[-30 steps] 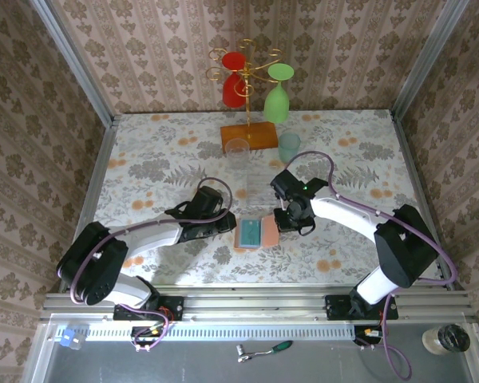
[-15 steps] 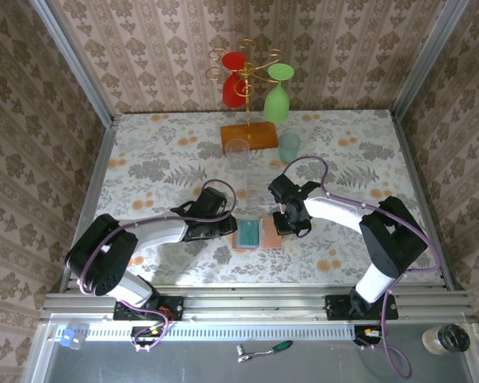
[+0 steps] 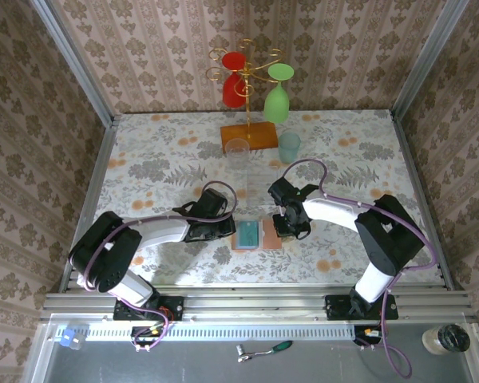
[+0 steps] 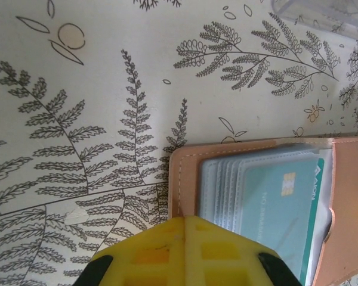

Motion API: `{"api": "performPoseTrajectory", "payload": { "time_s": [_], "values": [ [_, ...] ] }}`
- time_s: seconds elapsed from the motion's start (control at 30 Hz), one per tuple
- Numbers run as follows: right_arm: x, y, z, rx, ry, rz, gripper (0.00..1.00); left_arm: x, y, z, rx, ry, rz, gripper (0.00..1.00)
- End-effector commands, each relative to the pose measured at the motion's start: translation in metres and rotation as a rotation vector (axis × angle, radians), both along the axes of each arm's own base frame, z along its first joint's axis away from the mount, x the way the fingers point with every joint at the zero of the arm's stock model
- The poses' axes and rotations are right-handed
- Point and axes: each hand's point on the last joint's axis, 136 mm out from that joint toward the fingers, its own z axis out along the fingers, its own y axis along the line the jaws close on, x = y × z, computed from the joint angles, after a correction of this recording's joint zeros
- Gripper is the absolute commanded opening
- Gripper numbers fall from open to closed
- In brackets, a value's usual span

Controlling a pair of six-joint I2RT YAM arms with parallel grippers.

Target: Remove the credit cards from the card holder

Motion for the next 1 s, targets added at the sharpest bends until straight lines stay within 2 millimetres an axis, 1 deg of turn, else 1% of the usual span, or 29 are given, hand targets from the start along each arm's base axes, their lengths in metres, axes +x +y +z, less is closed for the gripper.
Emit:
{"api": "performPoseTrajectory", "payload": {
  "time_s": [0.0,0.1,0.3,0.43,0.57,0.77,0.83,0.97],
  "values": [
    [-0.007,-0.008,-0.011,-0.031,0.038,-0.025,0.1,-0.005,0.005,-0.009,0.033,0.036,0.002,0.02],
    [-0.01,-0.017,-0.016,-0.069,0.047,-0.04,0.1,-0.007,0.011,-0.015,0.046,0.05,0.014,0.02],
    [-0.016,-0.027,-0.024,-0.095,0.072,-0.082,0.1,-0.01,0.021,-0.025,0.055,0.076,0.038,0.0],
    [-0.017,-0.033,-0.026,-0.116,0.067,-0.097,0.11,-0.013,0.028,-0.033,0.089,0.113,0.04,0.0],
    [-0.016,-0.04,-0.027,-0.141,0.057,-0.109,0.11,-0.014,0.032,-0.036,0.1,0.129,0.045,0.0],
    [-0.016,-0.037,-0.022,-0.119,0.056,-0.11,0.17,-0.012,0.026,-0.031,0.075,0.125,0.033,0.0],
    [-0.014,-0.036,-0.017,-0.114,0.046,-0.111,0.21,-0.01,0.022,-0.028,0.058,0.113,0.025,0.0],
    [-0.013,-0.038,-0.01,-0.12,0.032,-0.112,0.23,-0.008,0.018,-0.025,0.04,0.109,0.018,0.0]
  ]
}}
